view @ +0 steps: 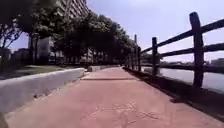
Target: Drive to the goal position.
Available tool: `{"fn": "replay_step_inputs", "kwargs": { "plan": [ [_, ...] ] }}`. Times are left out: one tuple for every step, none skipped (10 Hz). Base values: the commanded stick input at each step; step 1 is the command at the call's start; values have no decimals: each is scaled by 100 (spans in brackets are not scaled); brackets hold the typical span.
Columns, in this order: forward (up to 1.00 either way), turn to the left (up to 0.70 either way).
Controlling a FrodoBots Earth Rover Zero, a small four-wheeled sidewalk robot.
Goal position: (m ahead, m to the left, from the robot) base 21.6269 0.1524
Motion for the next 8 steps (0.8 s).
{"fn": "replay_step_inputs", "kwargs": {
  "plan": [
    [100,1],
    [100,1],
    [100,1],
    [100,1],
    [100,1],
    [100,1],
    [100,1],
    [100,1]
  ]
}}
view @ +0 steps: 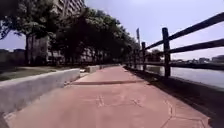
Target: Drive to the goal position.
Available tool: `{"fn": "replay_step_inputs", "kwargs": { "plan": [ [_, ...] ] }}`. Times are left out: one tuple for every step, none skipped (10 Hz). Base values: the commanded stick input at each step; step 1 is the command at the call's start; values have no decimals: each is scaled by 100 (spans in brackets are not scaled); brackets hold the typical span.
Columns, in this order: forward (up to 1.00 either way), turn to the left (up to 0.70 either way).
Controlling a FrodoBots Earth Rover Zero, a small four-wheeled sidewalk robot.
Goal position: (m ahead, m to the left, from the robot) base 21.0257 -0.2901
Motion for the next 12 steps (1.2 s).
{"fn": "replay_step_inputs", "kwargs": {
  "plan": [
    [100,-9],
    [100,-19],
    [100,-26],
    [100,1],
    [100,1],
    [100,1],
    [100,1],
    [100,1],
    [100,1],
    [100,1],
    [100,1],
    [100,1]
  ]
}}
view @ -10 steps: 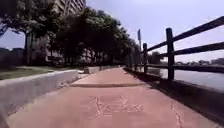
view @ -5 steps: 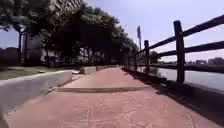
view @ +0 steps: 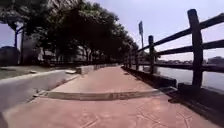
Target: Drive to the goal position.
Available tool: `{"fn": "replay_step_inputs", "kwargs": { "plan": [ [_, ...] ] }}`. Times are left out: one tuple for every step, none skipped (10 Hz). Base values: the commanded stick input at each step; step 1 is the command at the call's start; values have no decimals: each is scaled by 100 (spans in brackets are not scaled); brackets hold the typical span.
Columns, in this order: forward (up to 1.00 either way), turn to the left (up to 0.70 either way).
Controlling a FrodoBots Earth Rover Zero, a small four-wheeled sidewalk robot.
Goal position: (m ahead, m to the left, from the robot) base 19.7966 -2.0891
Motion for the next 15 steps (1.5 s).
{"fn": "replay_step_inputs", "kwargs": {
  "plan": [
    [100,1],
    [100,1],
    [100,1],
    [100,1],
    [100,1],
    [100,1],
    [100,1],
    [100,1],
    [100,1],
    [100,1],
    [100,1],
    [100,1],
    [100,1],
    [100,1],
    [100,1]
  ]
}}
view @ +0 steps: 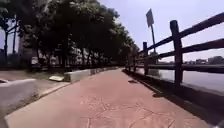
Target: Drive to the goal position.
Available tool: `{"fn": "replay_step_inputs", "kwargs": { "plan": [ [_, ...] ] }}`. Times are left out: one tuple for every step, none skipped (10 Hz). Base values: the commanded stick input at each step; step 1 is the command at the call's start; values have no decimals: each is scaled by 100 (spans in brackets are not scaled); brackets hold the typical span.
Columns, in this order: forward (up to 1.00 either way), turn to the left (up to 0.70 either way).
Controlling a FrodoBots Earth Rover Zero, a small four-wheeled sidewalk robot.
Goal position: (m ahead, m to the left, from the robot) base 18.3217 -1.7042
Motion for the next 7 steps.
{"fn": "replay_step_inputs", "kwargs": {
  "plan": [
    [100,1],
    [100,1],
    [100,1],
    [100,1],
    [100,1],
    [100,1],
    [100,1]
  ]
}}
